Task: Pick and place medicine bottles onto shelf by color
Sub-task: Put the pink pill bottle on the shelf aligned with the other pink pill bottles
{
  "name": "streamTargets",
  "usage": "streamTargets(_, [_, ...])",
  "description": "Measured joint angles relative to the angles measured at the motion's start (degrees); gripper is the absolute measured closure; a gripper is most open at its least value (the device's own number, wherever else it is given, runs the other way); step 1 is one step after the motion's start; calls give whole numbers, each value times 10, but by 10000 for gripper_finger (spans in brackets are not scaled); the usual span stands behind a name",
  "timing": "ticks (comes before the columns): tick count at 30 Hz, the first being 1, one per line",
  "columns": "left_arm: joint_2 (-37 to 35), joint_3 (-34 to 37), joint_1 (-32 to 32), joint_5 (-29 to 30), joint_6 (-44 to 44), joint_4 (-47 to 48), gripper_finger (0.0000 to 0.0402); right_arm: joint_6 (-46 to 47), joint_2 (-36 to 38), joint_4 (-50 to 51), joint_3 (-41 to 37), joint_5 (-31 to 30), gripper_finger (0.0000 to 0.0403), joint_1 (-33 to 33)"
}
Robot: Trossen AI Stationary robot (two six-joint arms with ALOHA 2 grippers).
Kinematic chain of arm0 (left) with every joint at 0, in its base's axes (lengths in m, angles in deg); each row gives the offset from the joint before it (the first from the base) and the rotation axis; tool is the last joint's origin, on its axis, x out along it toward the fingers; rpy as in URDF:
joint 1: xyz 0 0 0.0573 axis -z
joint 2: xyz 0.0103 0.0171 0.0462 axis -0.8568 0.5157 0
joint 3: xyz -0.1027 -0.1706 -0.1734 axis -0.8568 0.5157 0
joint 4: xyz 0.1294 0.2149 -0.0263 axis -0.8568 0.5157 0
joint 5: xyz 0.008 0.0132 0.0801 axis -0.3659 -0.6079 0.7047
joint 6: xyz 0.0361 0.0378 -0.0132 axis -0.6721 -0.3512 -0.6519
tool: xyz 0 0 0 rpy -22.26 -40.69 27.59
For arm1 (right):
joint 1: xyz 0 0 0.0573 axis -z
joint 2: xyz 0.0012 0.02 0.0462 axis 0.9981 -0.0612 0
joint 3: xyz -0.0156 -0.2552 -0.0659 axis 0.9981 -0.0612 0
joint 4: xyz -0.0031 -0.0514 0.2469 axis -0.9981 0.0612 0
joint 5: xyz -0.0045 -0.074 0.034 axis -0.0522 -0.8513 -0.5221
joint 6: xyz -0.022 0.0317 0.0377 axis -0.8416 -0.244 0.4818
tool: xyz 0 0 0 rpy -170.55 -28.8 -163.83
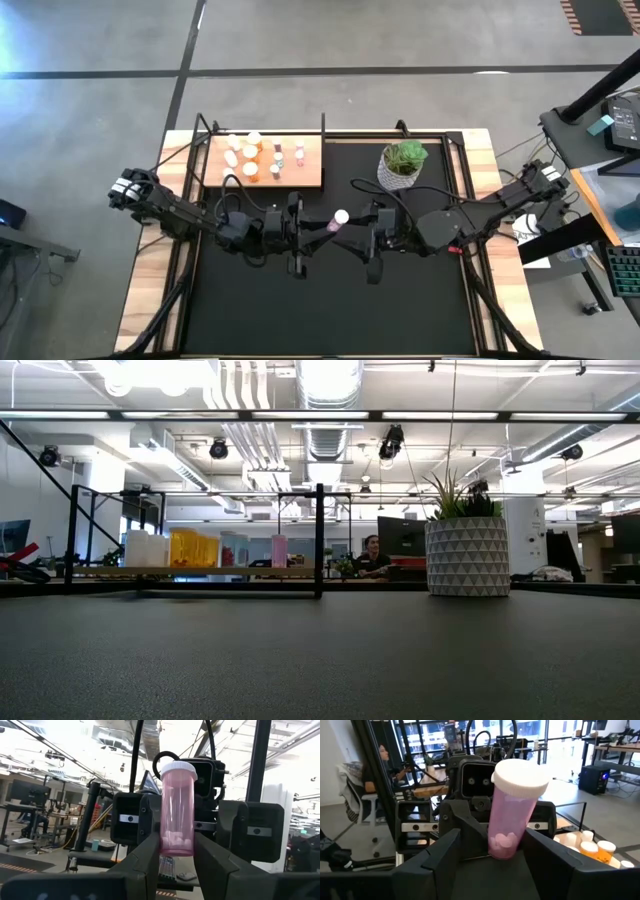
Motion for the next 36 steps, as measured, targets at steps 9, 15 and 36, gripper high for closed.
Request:
streamTargets(9, [0,1,2,-3,0,0,315,-11,1,3,7,-9,253,0])
streamTargets(15, [0,1,2,-7,1,0,315,-1,1,1,7,-9,280,0])
streamTargets(36, [2,4,2,-4,0,12,315,-10,-2,-48,8,-9,268,5])
